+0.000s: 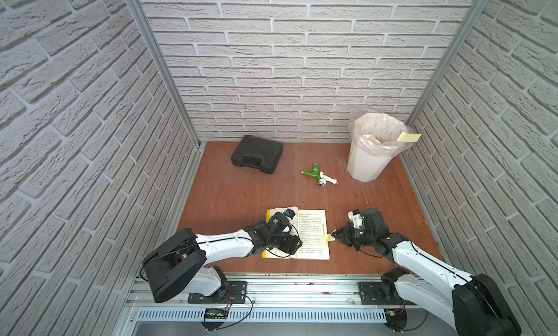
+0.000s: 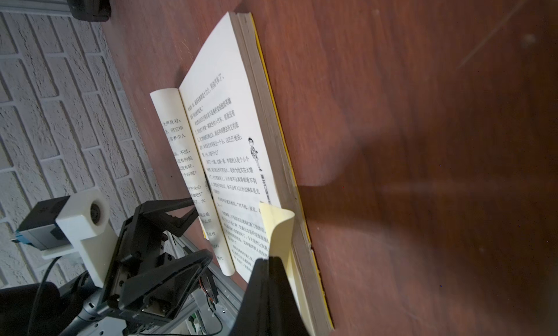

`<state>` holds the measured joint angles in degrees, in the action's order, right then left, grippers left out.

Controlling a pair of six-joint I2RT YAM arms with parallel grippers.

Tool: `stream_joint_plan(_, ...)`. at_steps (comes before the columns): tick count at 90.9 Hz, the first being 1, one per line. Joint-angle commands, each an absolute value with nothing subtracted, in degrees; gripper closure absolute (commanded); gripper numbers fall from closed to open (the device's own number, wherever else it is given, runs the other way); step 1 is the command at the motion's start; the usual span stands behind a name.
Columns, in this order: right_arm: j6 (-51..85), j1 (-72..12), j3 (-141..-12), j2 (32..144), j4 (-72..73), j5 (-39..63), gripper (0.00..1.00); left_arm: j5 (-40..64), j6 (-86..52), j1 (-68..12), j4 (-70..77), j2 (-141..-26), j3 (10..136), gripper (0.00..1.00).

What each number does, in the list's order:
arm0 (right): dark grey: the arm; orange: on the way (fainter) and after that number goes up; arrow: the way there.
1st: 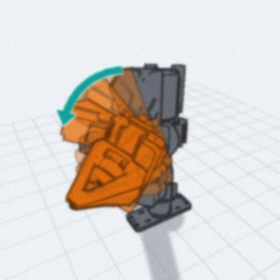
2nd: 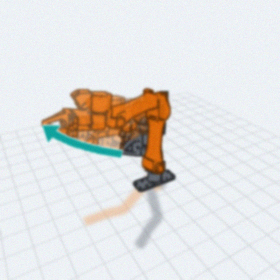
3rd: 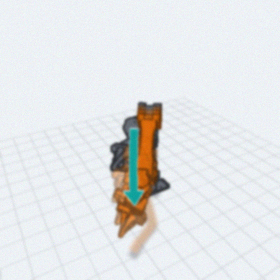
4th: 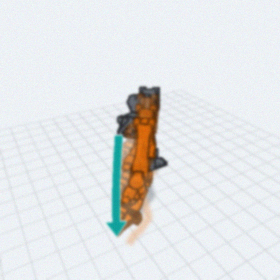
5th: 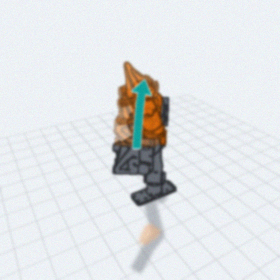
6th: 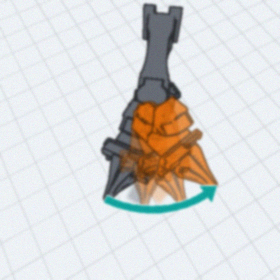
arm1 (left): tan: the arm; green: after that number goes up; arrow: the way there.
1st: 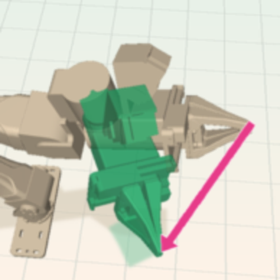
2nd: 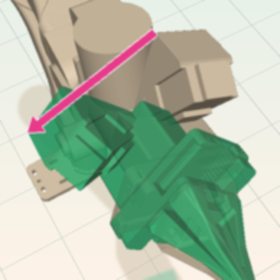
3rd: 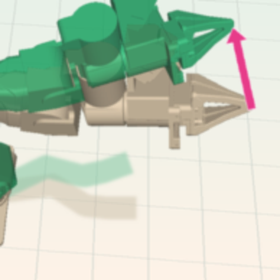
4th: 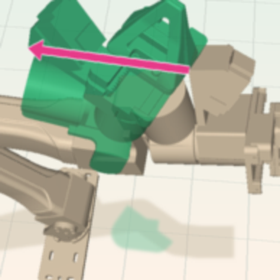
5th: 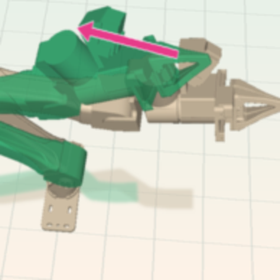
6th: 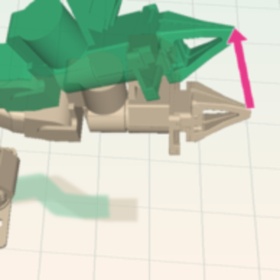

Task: Peel off the used sticky note
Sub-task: Tear off the note from the book.

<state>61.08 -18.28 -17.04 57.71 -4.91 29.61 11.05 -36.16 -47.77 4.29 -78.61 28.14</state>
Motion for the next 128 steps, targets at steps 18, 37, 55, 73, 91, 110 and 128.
stream_joint_plan(18,65.72,-18.65,-18.56,59.47,0.26,26.05,0.97,11.07,-36.91,-48.47,3.65,-80.76,26.68,0.22)
stream_joint_plan(37,65.91,-18.58,-20.98,61.43,0.49,24.66,0.97,10.73,-37.09,-48.65,3.82,-81.03,26.55,0.22)
stream_joint_plan(55,65.45,-18.16,-22.37,62.79,0.35,24.15,0.97,10.45,-37.13,-48.86,3.78,-81.3,26.54,0.22)
stream_joint_plan(73,65.22,-16.79,-22.78,61.83,-0.42,24.26,0.97,10.26,-37.18,-49.07,3.79,-81.6,26.7,0.22)
stream_joint_plan(91,64.0,-16.43,-23.99,60.82,-2.22,25.37,0.97,9.54,-36.86,-49.87,2.38,-81.49,27.69,0.22)
stream_joint_plan(110,63.68,-16.16,-23.6,58.46,-3.34,25.56,0.97,8.76,-36.39,-50.9,1.11,-81.49,28.69,0.22)
stream_joint_plan(128,60.78,-14.79,-28.32,55.21,-7.16,25.21,0.97,9.16,-36.17,-50.86,0.88,-82.51,29.36,0.22)
